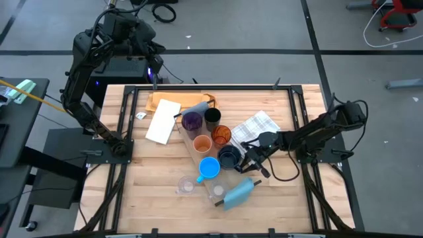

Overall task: Stack small to large cups/mugs on shelf
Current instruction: Put the transparent mug on the shelf

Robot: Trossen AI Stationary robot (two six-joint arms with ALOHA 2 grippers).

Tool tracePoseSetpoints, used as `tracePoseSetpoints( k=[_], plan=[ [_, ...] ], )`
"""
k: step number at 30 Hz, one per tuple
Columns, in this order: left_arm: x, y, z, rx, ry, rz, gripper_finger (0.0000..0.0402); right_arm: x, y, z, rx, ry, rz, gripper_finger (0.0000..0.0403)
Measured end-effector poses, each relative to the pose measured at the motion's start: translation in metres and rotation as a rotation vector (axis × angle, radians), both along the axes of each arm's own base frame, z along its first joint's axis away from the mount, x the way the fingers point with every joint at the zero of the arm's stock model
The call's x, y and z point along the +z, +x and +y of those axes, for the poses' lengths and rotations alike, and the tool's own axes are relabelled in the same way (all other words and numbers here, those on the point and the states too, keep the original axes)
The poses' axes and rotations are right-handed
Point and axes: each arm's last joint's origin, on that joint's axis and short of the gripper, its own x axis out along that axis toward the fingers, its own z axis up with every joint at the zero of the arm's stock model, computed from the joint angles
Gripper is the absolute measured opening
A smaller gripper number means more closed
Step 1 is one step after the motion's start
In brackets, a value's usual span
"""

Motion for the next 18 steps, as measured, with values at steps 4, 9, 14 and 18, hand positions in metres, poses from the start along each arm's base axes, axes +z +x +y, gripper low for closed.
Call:
tracePoseSetpoints(
  k=[4,9,14,18],
  plan=[
    [0.000,0.000,0.000,-0.001,0.001,0.001,0.0044,0.006,-0.002,0.000,0.000,0.000,-0.008,0.0092],
    [0.000,0.000,0.000,-0.001,0.001,0.001,0.0048,0.005,-0.012,-0.006,-0.023,-0.004,0.033,0.0092],
    [0.000,0.000,0.000,-0.001,0.002,0.001,0.0044,0.010,-0.019,-0.010,-0.042,0.000,0.007,0.0092],
    [0.000,0.000,0.000,-0.001,0.001,0.001,0.0042,0.007,-0.027,-0.012,-0.047,-0.005,0.090,0.0092]
  ],
)
